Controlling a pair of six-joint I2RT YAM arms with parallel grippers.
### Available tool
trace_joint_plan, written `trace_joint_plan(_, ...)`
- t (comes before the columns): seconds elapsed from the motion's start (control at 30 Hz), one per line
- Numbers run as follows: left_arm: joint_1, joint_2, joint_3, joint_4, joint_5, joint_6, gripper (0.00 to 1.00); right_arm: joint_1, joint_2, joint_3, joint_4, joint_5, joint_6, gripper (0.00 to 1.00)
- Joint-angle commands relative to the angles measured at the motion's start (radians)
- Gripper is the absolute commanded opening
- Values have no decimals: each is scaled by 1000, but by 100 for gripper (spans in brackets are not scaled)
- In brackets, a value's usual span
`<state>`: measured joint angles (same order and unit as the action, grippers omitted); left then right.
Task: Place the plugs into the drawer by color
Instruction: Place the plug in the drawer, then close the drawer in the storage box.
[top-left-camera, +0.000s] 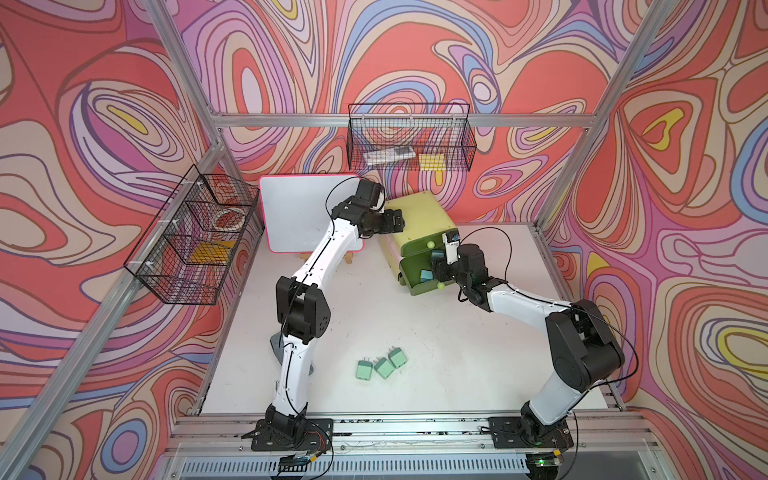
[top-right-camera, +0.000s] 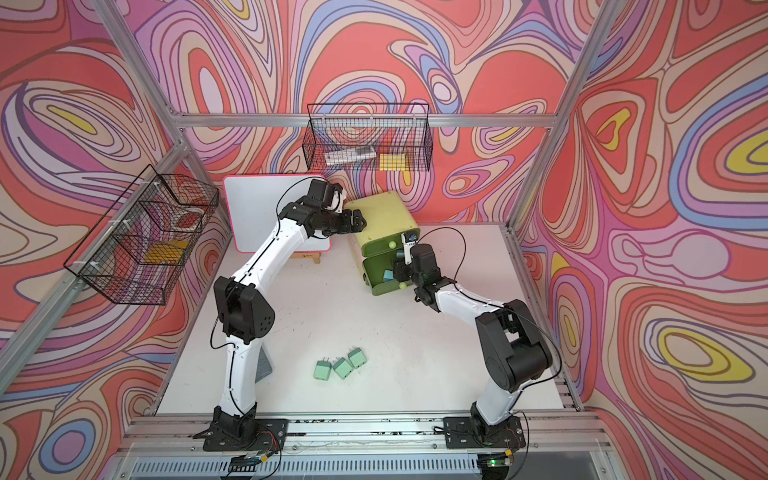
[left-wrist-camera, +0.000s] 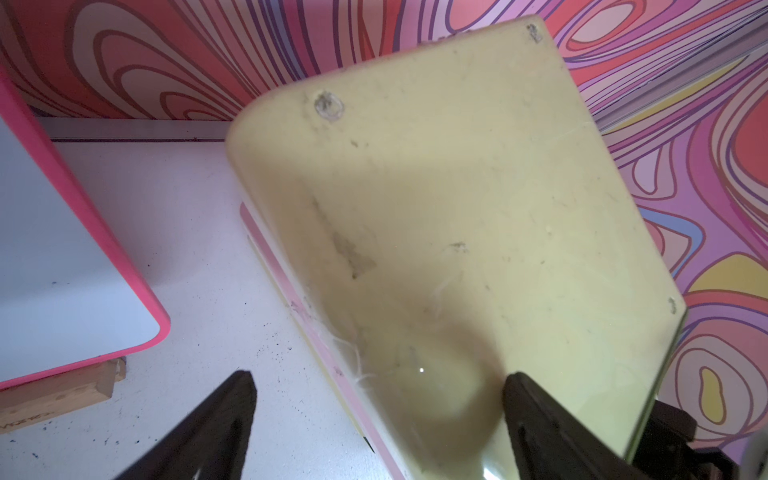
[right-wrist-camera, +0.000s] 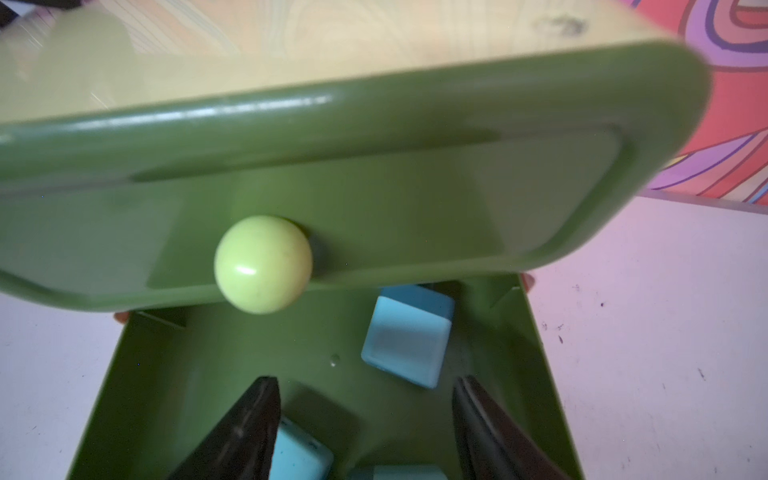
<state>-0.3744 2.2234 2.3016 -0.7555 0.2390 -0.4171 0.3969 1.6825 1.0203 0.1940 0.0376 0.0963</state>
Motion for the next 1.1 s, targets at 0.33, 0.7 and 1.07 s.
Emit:
trace_joint_plan(0.33,-6,20,-13,-66,-36,18,91,5,-495,-453,95,-1,122,65)
trace_joint_plan(0.7,-6,25,-2,-88,-20,18,90,83,-213,-505,376,16,224,59)
trace_joint_plan(1.07,8,10,10,-129,-15,42,90,83,-29,-389,490,27,244,58)
